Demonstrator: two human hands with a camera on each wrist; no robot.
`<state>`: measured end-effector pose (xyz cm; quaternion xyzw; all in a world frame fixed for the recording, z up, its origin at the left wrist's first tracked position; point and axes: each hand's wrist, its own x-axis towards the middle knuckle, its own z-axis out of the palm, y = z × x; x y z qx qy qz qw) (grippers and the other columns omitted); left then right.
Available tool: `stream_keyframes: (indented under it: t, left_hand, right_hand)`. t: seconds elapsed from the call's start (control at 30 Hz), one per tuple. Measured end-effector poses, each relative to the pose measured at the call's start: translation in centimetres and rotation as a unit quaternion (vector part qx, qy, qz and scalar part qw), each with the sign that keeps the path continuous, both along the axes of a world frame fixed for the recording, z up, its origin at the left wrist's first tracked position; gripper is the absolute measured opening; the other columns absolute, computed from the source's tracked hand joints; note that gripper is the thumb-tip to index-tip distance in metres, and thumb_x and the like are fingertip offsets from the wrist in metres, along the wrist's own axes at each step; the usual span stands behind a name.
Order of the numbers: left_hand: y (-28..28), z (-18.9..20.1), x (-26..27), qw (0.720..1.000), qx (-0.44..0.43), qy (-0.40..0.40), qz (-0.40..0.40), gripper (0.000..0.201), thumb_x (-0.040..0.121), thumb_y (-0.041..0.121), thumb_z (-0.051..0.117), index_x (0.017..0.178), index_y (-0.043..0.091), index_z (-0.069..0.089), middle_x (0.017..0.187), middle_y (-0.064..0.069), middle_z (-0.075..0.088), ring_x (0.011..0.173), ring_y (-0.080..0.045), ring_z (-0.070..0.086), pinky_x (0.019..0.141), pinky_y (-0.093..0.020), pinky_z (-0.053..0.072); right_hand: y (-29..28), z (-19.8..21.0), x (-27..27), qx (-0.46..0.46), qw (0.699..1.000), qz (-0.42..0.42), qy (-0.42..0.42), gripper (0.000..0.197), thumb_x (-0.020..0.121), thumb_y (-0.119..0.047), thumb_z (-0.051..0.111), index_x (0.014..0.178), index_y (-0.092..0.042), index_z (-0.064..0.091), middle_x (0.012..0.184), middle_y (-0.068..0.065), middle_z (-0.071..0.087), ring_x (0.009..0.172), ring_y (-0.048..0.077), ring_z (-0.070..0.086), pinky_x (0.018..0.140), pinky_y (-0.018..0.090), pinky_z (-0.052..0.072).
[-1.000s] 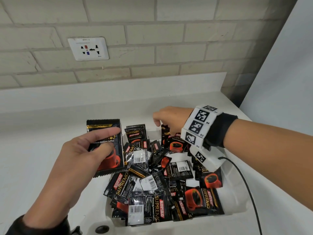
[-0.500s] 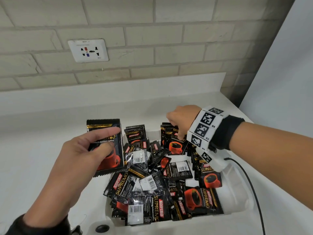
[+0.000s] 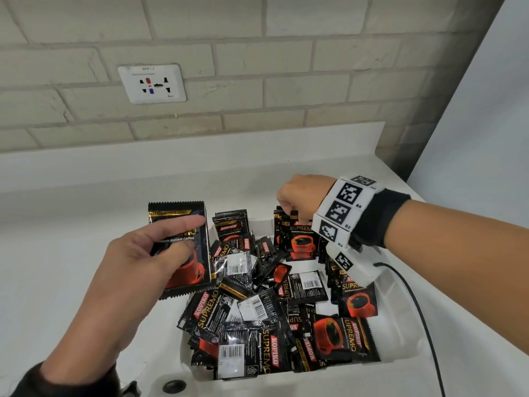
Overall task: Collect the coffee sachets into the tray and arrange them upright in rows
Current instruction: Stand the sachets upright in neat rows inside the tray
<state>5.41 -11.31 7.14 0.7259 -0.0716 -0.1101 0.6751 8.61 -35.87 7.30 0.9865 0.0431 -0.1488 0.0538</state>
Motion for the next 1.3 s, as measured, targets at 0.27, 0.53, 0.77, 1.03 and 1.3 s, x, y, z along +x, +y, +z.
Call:
stream_keyframes:
  t: [0.27, 0.53, 0.77, 1.03, 1.3]
  left_hand:
    - [0.0, -0.3, -0.1, 1.0, 0.008, -0.007, -0.013, 0.045, 0.086, -0.005, 0.057, 0.068, 0.032, 0.075, 0.058, -0.003, 0.065, 0.044, -0.011, 0.06, 0.047, -0.013, 0.05]
    - [0.3, -0.8, 0.1, 0.999, 0.016, -0.002, -0.046, 0.052, 0.088, -0.005, 0.052, 0.073, 0.039, 0.075, 0.063, -0.004, 0.069, 0.05, -0.012, 0.064, 0.051, -0.014, 0.052]
    - [-1.9, -1.6, -0.4, 0.993, -0.05, 0.016, -0.106, 0.067, 0.086, -0.016, 0.046, 0.115, 0.045, 0.054, 0.089, -0.001, 0.073, 0.071, -0.014, 0.07, 0.057, -0.023, 0.056]
    - [-5.3, -2.5, -1.6, 0.992, -0.063, -0.035, -0.108, 0.105, 0.07, -0.013, 0.068, 0.129, 0.061, 0.022, 0.118, 0.006, 0.066, 0.107, -0.014, 0.064, 0.093, -0.036, 0.052]
    - [-5.6, -2.4, -2.1, 0.989, -0.09, 0.002, -0.115, 0.092, 0.069, 0.011, 0.066, 0.145, 0.036, 0.02, 0.092, -0.001, 0.075, 0.089, -0.012, 0.07, 0.077, -0.025, 0.056]
  right_hand:
    - [1.1, -0.8, -0.1, -0.01, 0.999, 0.044, -0.005, 0.033, 0.082, 0.007, 0.048, 0.113, -0.001, 0.054, 0.106, 0.016, 0.055, 0.06, 0.014, 0.035, 0.048, 0.02, 0.023]
    - [-0.1, -1.4, 0.3, 0.034, 0.996, 0.039, -0.069, 0.027, 0.081, -0.016, 0.065, 0.093, -0.017, 0.041, 0.084, 0.0, 0.05, 0.075, 0.021, 0.052, 0.062, 0.029, 0.044]
    - [-1.2, 3.4, -3.6, 0.235, 0.954, -0.07, -0.171, 0.022, 0.079, -0.037, 0.069, 0.086, -0.025, 0.051, 0.079, -0.012, 0.053, 0.069, 0.002, 0.048, 0.059, 0.018, 0.034]
    - [2.5, 0.2, -9.6, 0.501, 0.848, -0.159, -0.075, 0.022, 0.076, -0.039, 0.068, 0.088, -0.026, 0.055, 0.079, -0.003, 0.065, 0.063, 0.006, 0.061, 0.063, 0.027, 0.054]
    - [2.0, -1.4, -10.6, 0.63, 0.726, -0.244, -0.132, 0.014, 0.077, -0.015, 0.07, 0.077, -0.014, 0.056, 0.055, -0.002, 0.06, 0.044, 0.008, 0.055, 0.047, 0.02, 0.05]
